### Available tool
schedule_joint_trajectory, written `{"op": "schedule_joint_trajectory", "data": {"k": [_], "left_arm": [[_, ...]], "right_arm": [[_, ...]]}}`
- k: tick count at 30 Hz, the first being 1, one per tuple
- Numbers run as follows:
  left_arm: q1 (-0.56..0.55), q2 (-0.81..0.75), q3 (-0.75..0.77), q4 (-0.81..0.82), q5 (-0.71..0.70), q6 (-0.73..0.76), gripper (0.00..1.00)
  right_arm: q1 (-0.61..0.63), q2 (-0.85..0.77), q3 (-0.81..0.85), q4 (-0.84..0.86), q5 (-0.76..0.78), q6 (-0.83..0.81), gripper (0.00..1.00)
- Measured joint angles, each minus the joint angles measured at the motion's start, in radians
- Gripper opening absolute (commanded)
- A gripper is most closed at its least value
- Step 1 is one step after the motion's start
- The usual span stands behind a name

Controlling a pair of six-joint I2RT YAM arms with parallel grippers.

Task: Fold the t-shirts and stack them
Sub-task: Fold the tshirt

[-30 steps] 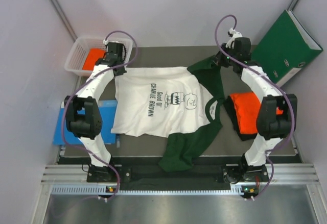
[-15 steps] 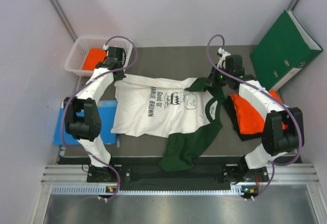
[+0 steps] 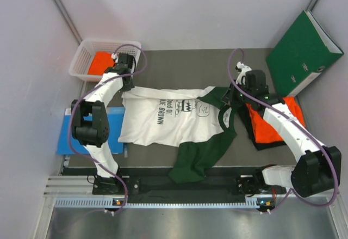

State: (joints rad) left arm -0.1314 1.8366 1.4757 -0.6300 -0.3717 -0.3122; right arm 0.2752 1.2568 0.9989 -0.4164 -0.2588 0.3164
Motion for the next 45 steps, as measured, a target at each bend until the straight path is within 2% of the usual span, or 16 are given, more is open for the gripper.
{"op": "schedule_joint_trajectory", "data": {"k": [4,5,7,8,9,11,12,15,19,25,31,38,45], "left_arm": [[0.000,0.010,-0.019,-0.025,-0.001,-0.011,0.00],[0.000,0.013,-0.023,-0.032,-0.002,-0.014,0.45],[0.000,0.023,-0.027,-0.048,-0.004,-0.023,0.89],[0.000,0.028,-0.027,-0.057,-0.005,-0.029,0.99],[0.000,0.032,-0.028,-0.064,-0.008,-0.035,0.99],[0.000,0.036,-0.028,-0.074,-0.011,-0.054,0.99],[0.000,0.036,-0.028,-0.079,-0.012,-0.060,0.99],[0.001,0.036,-0.028,-0.082,-0.012,-0.071,0.99],[0.001,0.036,-0.027,-0.082,-0.012,-0.078,0.99],[0.001,0.038,-0.011,-0.076,-0.012,-0.058,0.99],[0.001,0.102,0.078,-0.060,-0.013,-0.024,0.99],[0.001,0.230,0.159,-0.054,-0.011,-0.003,0.98],[0.004,0.257,0.159,-0.055,-0.011,0.001,0.96]], "right_arm": [[0.006,-0.021,-0.064,-0.023,-0.003,0.002,0.00],[0.010,-0.025,-0.083,-0.034,-0.004,0.003,0.00],[0.022,-0.033,-0.116,-0.055,-0.005,0.010,0.00],[0.032,-0.039,-0.131,-0.066,-0.006,0.016,0.00],[0.041,-0.046,-0.145,-0.076,-0.008,0.019,0.07],[0.066,-0.065,-0.175,-0.096,-0.015,0.029,0.40],[0.075,-0.072,-0.186,-0.108,-0.019,0.034,0.61],[0.094,-0.090,-0.207,-0.137,-0.019,0.032,1.00],[0.096,-0.119,-0.205,-0.156,0.034,0.021,1.00],[0.093,-0.114,-0.150,-0.096,0.212,-0.018,1.00],[0.046,0.086,-0.066,0.069,0.338,-0.055,0.97],[-0.033,0.362,0.052,0.158,0.382,-0.055,0.96],[-0.073,0.474,0.135,0.179,0.386,-0.055,0.91]]}}
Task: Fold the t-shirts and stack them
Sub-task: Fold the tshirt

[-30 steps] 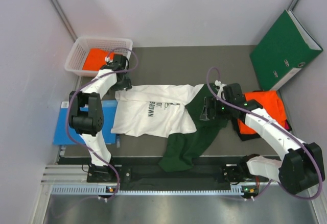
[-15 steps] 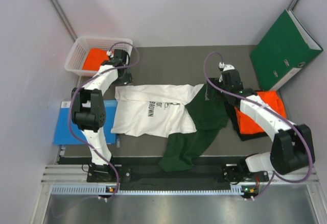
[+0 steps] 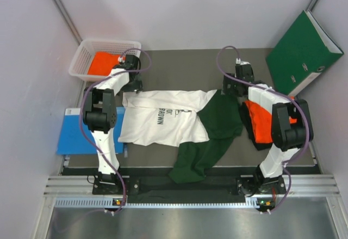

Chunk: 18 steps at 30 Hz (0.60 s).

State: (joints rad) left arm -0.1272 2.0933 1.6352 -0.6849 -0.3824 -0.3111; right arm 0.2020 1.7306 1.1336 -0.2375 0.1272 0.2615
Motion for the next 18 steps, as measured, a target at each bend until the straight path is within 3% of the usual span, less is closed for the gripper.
{"op": "schedule_joint_trajectory", "data": {"k": [6,8,10,13,14,18], "left_arm": [[0.003,0.009,0.005,0.000,0.003,0.000,0.97],[0.002,0.010,0.005,-0.001,0.003,0.000,0.98],[0.003,0.010,0.005,-0.002,0.003,0.000,0.99],[0.003,-0.003,0.005,-0.009,0.007,0.001,0.99],[0.003,-0.014,0.005,-0.014,0.010,0.002,0.99],[0.003,-0.104,0.005,-0.033,0.029,0.006,0.99]], "right_arm": [[-0.004,0.097,0.084,0.020,-0.026,0.002,0.78],[-0.004,0.126,0.104,0.018,-0.035,0.002,0.67],[-0.004,0.164,0.134,0.009,-0.048,-0.001,0.65],[-0.009,0.225,0.192,-0.018,-0.064,-0.004,0.41],[-0.009,0.244,0.211,-0.026,-0.072,-0.006,0.27],[-0.013,0.275,0.230,-0.041,-0.102,-0.007,0.02]]}}
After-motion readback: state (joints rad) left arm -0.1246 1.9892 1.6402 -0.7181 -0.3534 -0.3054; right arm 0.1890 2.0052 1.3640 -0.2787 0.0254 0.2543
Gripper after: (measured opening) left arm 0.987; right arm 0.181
